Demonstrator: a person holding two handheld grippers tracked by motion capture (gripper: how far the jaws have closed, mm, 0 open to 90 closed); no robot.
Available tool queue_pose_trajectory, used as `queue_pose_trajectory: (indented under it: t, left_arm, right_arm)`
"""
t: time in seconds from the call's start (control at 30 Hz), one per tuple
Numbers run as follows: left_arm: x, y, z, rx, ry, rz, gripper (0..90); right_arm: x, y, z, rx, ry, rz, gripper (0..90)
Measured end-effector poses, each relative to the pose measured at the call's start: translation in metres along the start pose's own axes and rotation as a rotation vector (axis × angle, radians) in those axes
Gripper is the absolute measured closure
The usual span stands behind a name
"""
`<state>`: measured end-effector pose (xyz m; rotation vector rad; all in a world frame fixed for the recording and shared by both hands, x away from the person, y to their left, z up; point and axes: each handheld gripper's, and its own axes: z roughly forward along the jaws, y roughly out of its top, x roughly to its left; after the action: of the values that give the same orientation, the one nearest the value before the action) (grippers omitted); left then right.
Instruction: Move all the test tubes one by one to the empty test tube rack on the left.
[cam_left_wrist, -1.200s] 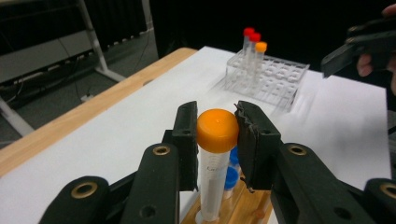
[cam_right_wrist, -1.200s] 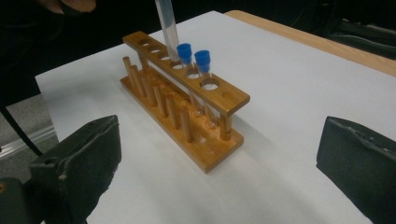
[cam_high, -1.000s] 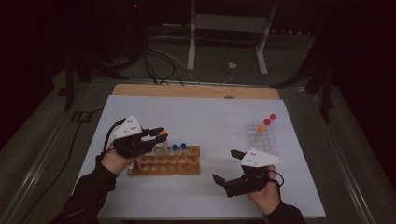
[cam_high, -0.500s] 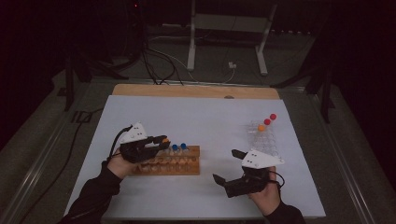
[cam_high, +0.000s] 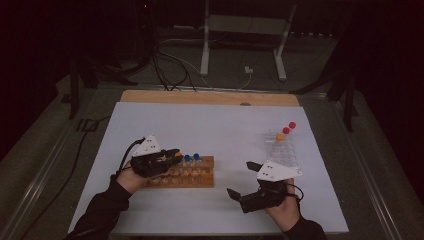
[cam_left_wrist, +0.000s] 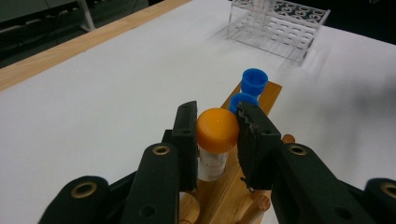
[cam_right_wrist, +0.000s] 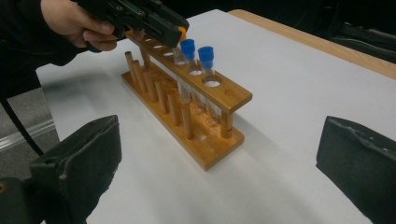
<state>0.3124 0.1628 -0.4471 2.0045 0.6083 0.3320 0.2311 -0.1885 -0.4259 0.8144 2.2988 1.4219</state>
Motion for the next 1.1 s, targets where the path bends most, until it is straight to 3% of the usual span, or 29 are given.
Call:
queue_pose_trajectory:
  t: [0.13, 0.23, 0.43, 0.53, 0.7, 0.8, 0.93, 1.1]
  left_arm:
    - [0.001, 0.000, -0.002, 0.001, -0.022, -0.006, 66.9]
    - [-0.001, -0.001, -0.006, -0.017, -0.032, -0.012, 46.6]
    - [-0.009, 0.000, -0.021, -0.042, -0.056, -0.013, 17.9]
    - [-0.014, -0.002, -0.029, -0.057, -0.072, -0.015, 9.5]
    - [-0.023, -0.006, -0.041, -0.082, -0.081, -0.018, 2.5]
    - [-0.027, -0.009, -0.048, -0.094, -0.078, -0.016, 2.5]
    - [-0.031, -0.014, -0.055, -0.106, -0.079, -0.026, 2.5]
    - [-0.032, -0.020, -0.061, -0.113, -0.068, -0.033, 2.5]
  right_arm:
    - [-0.001, 0.001, -0.001, -0.006, -0.010, -0.008, 0.0]
    - [-0.005, 0.003, -0.003, -0.016, 0.001, -0.016, 0.0]
    - [-0.022, 0.008, -0.013, -0.050, -0.007, -0.057, 0.0]
    - [-0.035, 0.012, -0.024, -0.065, -0.045, -0.035, 10.1]
    - [-0.060, 0.013, -0.042, -0.098, -0.122, 0.019, 9.2]
    - [-0.076, 0.010, -0.048, -0.077, -0.185, 0.067, 1.3]
    - [-0.096, 0.005, -0.051, -0.069, -0.307, 0.160, 1.3]
    - [-0.116, -0.006, -0.046, -0.012, -0.364, 0.209, 6.7]
